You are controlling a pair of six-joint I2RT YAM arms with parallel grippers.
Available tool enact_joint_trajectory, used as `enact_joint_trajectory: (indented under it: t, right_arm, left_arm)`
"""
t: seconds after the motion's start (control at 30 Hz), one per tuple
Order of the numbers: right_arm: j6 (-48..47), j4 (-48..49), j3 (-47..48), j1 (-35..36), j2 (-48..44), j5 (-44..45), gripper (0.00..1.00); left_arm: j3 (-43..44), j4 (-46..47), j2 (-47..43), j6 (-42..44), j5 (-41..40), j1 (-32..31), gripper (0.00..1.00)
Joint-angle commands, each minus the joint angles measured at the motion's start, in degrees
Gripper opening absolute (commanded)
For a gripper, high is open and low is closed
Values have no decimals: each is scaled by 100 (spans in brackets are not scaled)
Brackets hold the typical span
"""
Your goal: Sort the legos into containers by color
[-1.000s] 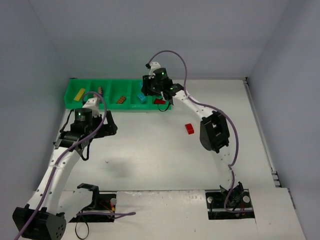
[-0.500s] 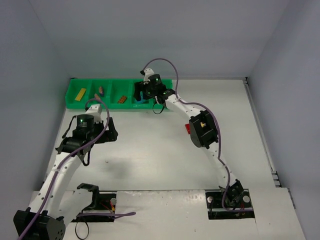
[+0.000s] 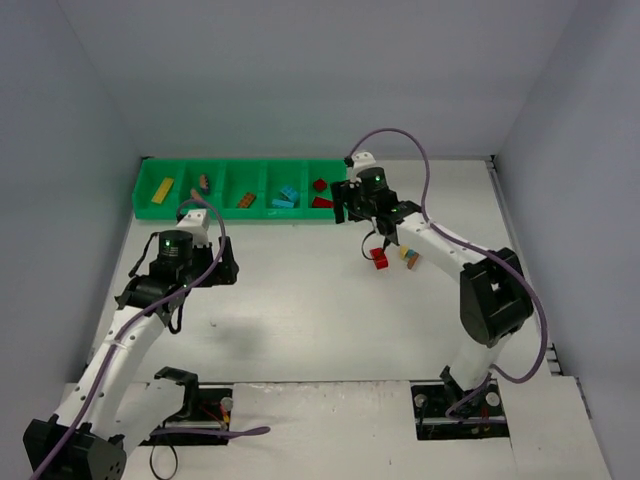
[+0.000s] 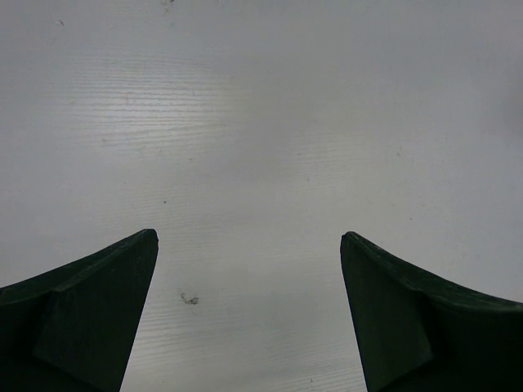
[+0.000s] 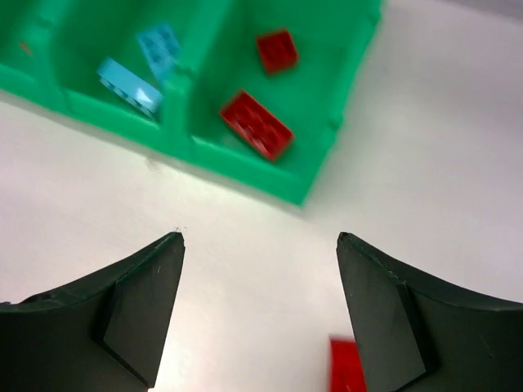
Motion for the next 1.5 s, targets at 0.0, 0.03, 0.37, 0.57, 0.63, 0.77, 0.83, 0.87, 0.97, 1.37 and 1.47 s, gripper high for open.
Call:
enact_joint_trajectory:
  t: [0.0,0.03,0.37,0.57,0.63,0.77,0.83,0.87,0.97,1.37,1.47]
  right_arm:
    - [316,105,-808,-229,-662,418,71]
    - [405,52,-1185,-334,-837,471,71]
    - [897,-388,-2084,-616,-953,612,66]
    - [968,-476,-2199,-625,-681,463,54]
    - [968,-476,-2199,-625,-549,471,48]
    - [968,-467,-2164,-625,-338,489,43]
    - [951,-467,-2129,-625,-241,471,41]
    - [951,-458,-2111,-616,-215,462,38]
    - [907,-423,-2059,-598,-214,427,22]
    - [459,104,-320,-159,-4,129,9]
    - [406,183,532,-150,549,102,10]
  left_arm:
    - [89,315,-1,123,-149,-82,86]
    - [89,315,8,123,-158,-100,86]
    - [89,307,87,158,-238,-205,86]
    - [98,307,131,158,-211,-223,86]
    - [89,298,140,158,-220,-223,86]
    - [98,289,166,167,-220,-223,86]
    - [107,289,166,167,-220,-223,86]
    - [107,289,175,167,-211,-223,86]
    - [107,280,184,167,-211,-223,86]
    - [124,263,237,185,-237,-223,86]
    - [124,263,237,185,-237,-223,86]
